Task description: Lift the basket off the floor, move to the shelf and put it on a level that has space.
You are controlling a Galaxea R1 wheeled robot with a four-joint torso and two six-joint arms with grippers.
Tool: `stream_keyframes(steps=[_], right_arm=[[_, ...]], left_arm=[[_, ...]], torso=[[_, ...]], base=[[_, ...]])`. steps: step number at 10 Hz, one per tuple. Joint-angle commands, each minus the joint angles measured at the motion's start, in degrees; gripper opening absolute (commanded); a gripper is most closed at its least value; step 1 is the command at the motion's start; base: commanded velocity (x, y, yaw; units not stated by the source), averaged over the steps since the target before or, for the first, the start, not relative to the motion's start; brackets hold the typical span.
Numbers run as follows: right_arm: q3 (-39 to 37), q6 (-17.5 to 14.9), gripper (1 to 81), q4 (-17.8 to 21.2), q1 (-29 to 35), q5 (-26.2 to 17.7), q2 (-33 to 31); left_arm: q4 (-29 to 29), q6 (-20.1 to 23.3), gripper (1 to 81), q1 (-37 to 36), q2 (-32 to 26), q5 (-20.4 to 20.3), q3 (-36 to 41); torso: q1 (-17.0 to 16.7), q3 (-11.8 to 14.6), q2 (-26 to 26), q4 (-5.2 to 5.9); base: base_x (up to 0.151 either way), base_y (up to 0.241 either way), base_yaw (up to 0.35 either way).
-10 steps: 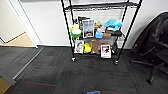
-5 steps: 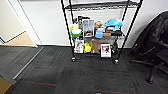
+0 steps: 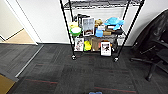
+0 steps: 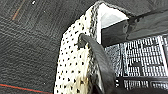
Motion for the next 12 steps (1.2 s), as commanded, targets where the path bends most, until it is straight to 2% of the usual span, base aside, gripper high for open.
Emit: stream_keyframes(steps=[1, 3, 6, 8, 9, 11, 12], right_arm=[[3.0, 2.3, 1.0, 1.7, 4.2, 0.9, -0.5], [3.3, 2.2, 1.0, 1.4, 5.6, 0.9, -0.4], [3.6, 2.2, 1.0, 1.2, 7.0, 0.9, -0.3], [3.0, 2.2, 1.0, 1.0, 7.1, 0.8, -0.3], [2.9, 2.2, 1.0, 1.0, 7.1, 0.8, -0.4], [2.6, 2.2, 1.0, 1.0, 7.9, 0.5, -0.5], [2.6, 2.2, 1.0, 1.1, 8.6, 0.2, -0.5]], left_arm=[[-0.9, -0.5, 1.0, -4.8, 4.1, 3.3, -5.0], [-2.1, -0.6, 1.0, -8.1, 4.9, 5.6, -5.5], [-5.7, -0.7, 1.0, -12.2, 3.0, 5.8, -0.5], [-6.8, -0.7, 1.0, -13.2, 2.8, 7.6, 1.0], [-6.7, -0.7, 1.0, -13.2, 3.3, 8.4, 1.0], [-6.4, -0.7, 1.0, -13.2, 3.7, 10.5, 1.0], [-6.3, -0.7, 1.0, -13.2, 3.9, 10.5, 1.0]], torso=[[-3.6, 0.0, 5.5, 0.00], [-6.1, 0.0, 9.5, 0.00], [-9.7, 0.0, 15.3, 0.00], [-12.2, 0.0, 19.1, 0.00], [-13.4, 5.6, 21.1, 0.00], [-15.1, 6.8, 23.8, 0.00], [-16.1, 8.5, 25.4, 0.00]], base=[[0.000, 0.000, 0.000], [0.000, 0.000, 0.000], [0.000, 0.000, 0.000], [0.000, 0.000, 0.000], [0.000, 0.000, 0.000], [0.000, 0.000, 0.000], [0.000, 0.000, 0.000]])
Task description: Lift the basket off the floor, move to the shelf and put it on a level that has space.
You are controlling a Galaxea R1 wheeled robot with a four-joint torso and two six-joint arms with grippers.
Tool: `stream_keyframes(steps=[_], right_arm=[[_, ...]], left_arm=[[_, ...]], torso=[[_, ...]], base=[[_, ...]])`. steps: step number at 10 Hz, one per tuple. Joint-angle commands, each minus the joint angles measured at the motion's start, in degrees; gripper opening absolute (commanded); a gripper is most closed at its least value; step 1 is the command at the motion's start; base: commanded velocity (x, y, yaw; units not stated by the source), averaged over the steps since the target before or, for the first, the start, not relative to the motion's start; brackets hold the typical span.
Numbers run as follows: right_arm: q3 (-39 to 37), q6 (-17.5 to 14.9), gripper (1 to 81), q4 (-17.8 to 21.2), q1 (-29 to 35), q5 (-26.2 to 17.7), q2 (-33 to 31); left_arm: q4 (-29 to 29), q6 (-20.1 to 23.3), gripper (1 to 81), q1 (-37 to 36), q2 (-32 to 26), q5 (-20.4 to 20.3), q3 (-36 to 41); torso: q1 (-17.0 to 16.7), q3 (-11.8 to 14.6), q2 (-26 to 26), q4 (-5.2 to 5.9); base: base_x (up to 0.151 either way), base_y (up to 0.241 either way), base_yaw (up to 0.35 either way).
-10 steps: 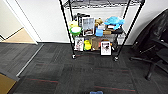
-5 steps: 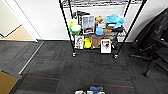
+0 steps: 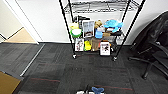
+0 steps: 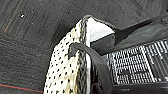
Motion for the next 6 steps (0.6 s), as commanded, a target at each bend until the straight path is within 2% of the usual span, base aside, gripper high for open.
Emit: stream_keyframes(steps=[1, 6], right_arm=[[1.8, 0.9, 1.0, 0.9, 6.0, -1.0, 0.1], [2.2, 0.9, 1.0, 1.6, 6.5, -1.1, -1.3]], left_arm=[[-1.1, -0.6, 1.0, -4.4, 0.6, 2.0, 2.4], [-0.9, -0.6, 1.0, -4.4, 1.1, 3.0, 2.4]], torso=[[-3.6, 5.5, 5.6, 0.00], [-9.8, 14.9, 15.0, 0.00]], base=[[0.000, 0.000, 0.000], [0.000, 0.000, 0.000]])
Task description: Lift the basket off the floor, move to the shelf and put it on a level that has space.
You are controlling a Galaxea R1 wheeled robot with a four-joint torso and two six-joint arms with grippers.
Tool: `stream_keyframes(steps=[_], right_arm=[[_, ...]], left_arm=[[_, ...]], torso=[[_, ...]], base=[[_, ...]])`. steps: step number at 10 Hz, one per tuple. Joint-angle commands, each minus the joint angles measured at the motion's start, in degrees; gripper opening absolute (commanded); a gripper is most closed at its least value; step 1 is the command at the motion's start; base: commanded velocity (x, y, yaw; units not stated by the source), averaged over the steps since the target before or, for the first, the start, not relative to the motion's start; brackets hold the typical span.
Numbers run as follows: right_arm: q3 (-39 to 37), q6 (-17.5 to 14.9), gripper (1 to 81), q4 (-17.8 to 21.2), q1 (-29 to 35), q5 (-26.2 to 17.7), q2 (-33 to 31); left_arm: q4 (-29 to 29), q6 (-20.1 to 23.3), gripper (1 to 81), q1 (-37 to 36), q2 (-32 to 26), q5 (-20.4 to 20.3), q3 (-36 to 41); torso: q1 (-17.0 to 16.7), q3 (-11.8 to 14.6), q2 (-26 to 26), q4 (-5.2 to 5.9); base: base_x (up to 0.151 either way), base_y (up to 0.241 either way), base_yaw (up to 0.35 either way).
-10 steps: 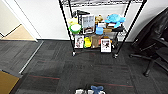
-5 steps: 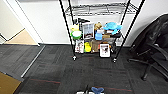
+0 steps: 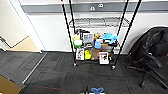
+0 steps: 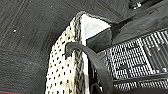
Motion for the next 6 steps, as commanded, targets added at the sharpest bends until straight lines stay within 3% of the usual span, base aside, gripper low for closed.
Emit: stream_keyframes(steps=[1, 2, 3, 6], right_arm=[[2.3, 1.0, 1.0, 1.8, 5.1, -0.4, -0.5], [2.4, 1.0, 1.0, 1.8, 4.6, -0.4, -0.8], [3.0, 1.3, 1.0, 1.7, 4.0, -0.4, -1.2], [6.1, 1.4, 1.0, 1.7, 2.5, 0.4, -1.7]], left_arm=[[-0.9, -0.4, 1.0, -5.7, 0.0, 3.1, 2.6], [-1.0, -0.4, 1.0, -5.6, -0.2, 3.8, 3.0], [-1.0, -0.4, 1.0, -5.4, -1.1, 4.1, 4.5], [-1.4, -0.4, 1.0, -5.3, -4.5, 3.5, 10.8]], torso=[[-3.6, 5.4, 5.5, 0.00], [-4.8, 7.3, 7.4, 0.00], [-6.1, 5.3, 9.4, 0.00], [-9.1, 6.8, 13.8, 0.00]], base=[[0.000, 0.000, 0.000], [0.000, 0.000, 0.000], [0.000, 0.000, 0.000], [0.000, 0.000, 0.000]])
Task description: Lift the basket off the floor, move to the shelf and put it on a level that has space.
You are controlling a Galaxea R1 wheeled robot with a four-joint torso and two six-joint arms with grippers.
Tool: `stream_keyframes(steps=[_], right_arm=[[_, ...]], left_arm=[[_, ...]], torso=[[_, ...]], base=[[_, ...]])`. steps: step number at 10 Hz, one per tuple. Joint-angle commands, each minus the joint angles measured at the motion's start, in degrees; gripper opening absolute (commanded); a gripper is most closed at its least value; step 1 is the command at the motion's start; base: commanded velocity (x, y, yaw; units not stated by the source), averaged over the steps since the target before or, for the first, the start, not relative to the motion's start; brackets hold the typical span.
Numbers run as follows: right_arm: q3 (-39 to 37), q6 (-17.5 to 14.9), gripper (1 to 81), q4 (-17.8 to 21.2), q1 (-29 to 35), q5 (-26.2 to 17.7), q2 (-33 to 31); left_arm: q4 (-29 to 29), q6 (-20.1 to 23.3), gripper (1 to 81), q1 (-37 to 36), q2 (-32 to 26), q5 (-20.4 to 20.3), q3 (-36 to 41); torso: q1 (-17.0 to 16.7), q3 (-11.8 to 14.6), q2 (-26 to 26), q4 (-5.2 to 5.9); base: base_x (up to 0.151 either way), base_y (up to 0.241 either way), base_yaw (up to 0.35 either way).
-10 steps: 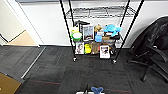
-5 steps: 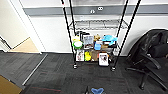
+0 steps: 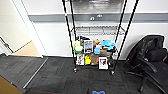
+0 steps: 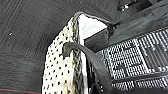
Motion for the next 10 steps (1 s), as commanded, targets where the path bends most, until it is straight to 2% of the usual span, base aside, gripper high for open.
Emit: stream_keyframes(steps=[1, 4, 5, 8, 10], right_arm=[[6.9, 1.1, 1.0, 1.1, 5.0, 0.5, -1.0], [12.9, 1.0, 1.0, 0.9, 5.4, 0.5, -3.9], [13.0, 1.0, 1.0, 0.9, 5.2, 0.5, -4.2], [12.2, 1.0, 1.0, 0.7, 4.8, 0.5, -4.2], [11.5, 0.9, 1.0, 0.2, 4.5, 0.3, -4.2]], left_arm=[[-1.4, -0.4, 1.0, -6.2, -2.9, 0.9, 7.7], [-1.7, -0.4, 1.0, -6.7, -2.8, 1.1, 8.9], [-1.7, -0.4, 1.0, -6.7, -2.7, 1.3, 8.9], [-1.6, -0.4, 1.0, -6.3, -3.0, 1.6, 8.5], [-1.4, -0.4, 1.0, -6.3, -2.7, 1.6, 8.4]], torso=[[-3.6, 0.0, 5.6, 0.00], [-7.4, 0.0, 11.3, 0.00], [-8.7, 4.7, 13.4, 0.00], [-11.6, 6.8, 18.0, 0.00], [-14.0, 9.9, 21.6, 0.00]], base=[[0.000, 0.000, 0.000], [0.000, 0.000, 0.000], [0.000, 0.000, 0.000], [0.000, 0.000, 0.000], [0.000, 0.000, 0.000]])
